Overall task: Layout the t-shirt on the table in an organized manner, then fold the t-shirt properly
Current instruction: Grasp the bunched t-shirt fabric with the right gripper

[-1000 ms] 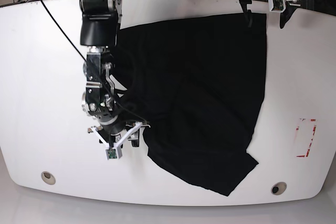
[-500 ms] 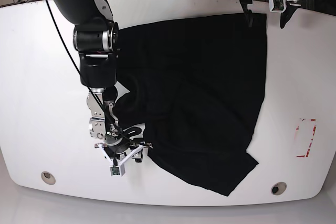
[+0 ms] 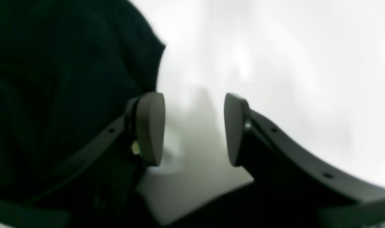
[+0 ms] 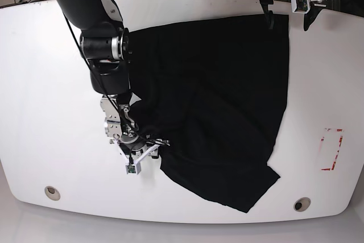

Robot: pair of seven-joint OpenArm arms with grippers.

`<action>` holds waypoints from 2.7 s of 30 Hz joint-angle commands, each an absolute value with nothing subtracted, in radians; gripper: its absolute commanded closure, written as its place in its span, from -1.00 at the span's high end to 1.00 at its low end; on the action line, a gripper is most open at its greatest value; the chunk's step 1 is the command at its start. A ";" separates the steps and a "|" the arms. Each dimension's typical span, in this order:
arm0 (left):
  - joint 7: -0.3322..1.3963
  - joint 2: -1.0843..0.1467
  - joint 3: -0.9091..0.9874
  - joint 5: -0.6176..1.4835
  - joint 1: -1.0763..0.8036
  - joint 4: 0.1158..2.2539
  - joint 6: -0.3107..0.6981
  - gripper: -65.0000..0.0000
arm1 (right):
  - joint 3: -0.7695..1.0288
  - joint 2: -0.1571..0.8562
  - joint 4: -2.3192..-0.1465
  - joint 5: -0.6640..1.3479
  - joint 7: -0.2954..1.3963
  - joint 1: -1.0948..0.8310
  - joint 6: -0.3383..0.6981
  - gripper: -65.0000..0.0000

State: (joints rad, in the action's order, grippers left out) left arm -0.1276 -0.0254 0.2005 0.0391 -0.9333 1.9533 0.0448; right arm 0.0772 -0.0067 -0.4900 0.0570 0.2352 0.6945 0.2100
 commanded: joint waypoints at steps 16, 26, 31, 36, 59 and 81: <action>-0.157 -0.030 0.200 0.042 -0.946 1.971 0.042 0.72 | 0.068 -0.116 -0.651 0.058 0.266 0.644 0.219 -0.09; -0.156 -0.031 0.203 0.039 -0.923 1.968 0.042 0.72 | 0.068 -0.120 -0.713 0.065 0.300 0.638 0.223 -0.08; -0.156 -0.031 0.203 0.039 -0.920 1.968 0.042 0.72 | 0.068 -0.120 -0.756 0.065 0.349 0.636 0.225 -0.08; -0.156 -0.031 0.200 0.038 -0.918 1.968 0.042 0.72 | 0.068 -0.122 -0.762 0.065 0.363 0.627 0.225 -0.08; -0.047 -0.031 0.200 0.039 -0.871 1.969 0.044 0.72 | 0.067 -0.151 -0.759 0.058 0.320 0.581 0.225 -0.08; -0.047 -0.031 0.203 0.039 -0.871 1.969 0.044 0.72 | -0.091 -0.157 -0.759 0.056 0.294 0.526 0.214 -0.22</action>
State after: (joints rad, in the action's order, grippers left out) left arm -0.0193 -0.0280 0.2012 0.0383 -0.8616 1.9522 0.0448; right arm -0.0845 -0.1520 -0.7433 0.0547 0.3138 0.5056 0.2096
